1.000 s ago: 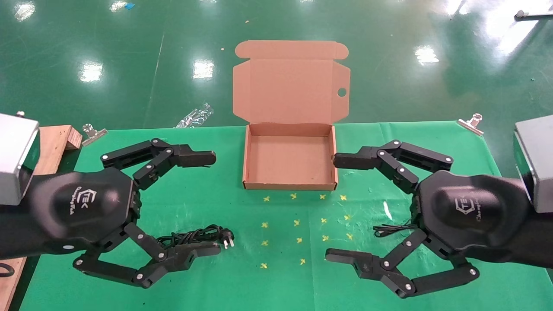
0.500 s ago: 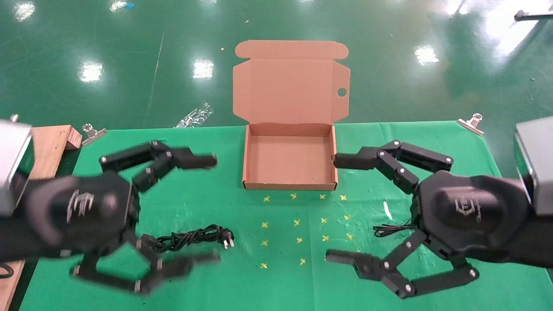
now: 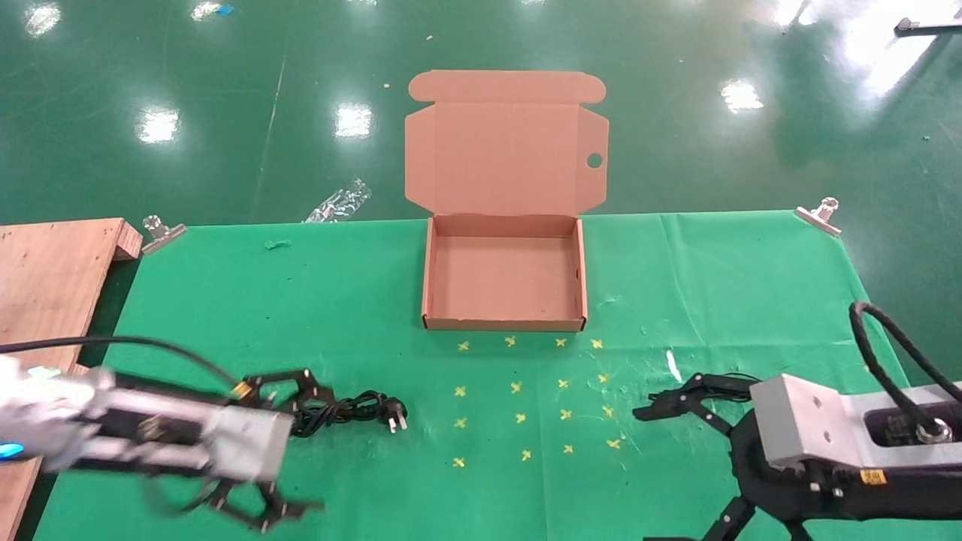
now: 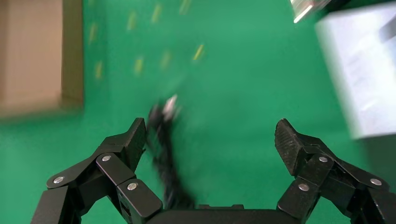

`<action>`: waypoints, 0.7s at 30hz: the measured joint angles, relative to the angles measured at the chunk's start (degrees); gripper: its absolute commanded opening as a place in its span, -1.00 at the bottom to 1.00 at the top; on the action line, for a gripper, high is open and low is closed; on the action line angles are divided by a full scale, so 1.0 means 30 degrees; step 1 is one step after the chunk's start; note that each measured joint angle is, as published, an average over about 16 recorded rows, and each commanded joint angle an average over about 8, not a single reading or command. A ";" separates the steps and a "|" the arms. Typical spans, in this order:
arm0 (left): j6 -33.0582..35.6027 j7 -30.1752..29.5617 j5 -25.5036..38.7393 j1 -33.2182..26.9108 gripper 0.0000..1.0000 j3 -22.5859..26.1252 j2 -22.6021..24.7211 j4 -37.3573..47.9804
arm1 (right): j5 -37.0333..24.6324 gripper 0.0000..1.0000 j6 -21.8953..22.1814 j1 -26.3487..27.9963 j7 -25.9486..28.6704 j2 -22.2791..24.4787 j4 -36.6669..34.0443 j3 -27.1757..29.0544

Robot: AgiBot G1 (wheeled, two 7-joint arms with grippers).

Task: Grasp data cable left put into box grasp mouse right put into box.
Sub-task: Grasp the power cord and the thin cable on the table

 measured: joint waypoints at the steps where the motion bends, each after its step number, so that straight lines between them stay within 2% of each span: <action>1: -0.0273 -0.0120 0.0692 -0.0063 1.00 0.0257 0.0251 0.0119 | -0.0114 1.00 0.0013 0.0124 0.0018 -0.0002 -0.0074 -0.0200; 10: -0.2347 -0.1859 0.4966 -0.0251 1.00 0.1715 0.2414 0.1476 | -0.0281 1.00 0.0265 0.0899 0.0231 0.0266 -0.0094 -0.1083; 21: -0.4012 -0.2868 0.8045 -0.0299 1.00 0.2757 0.4284 0.2748 | -0.0630 1.00 0.0577 0.1245 0.0886 0.0754 0.0596 -0.1643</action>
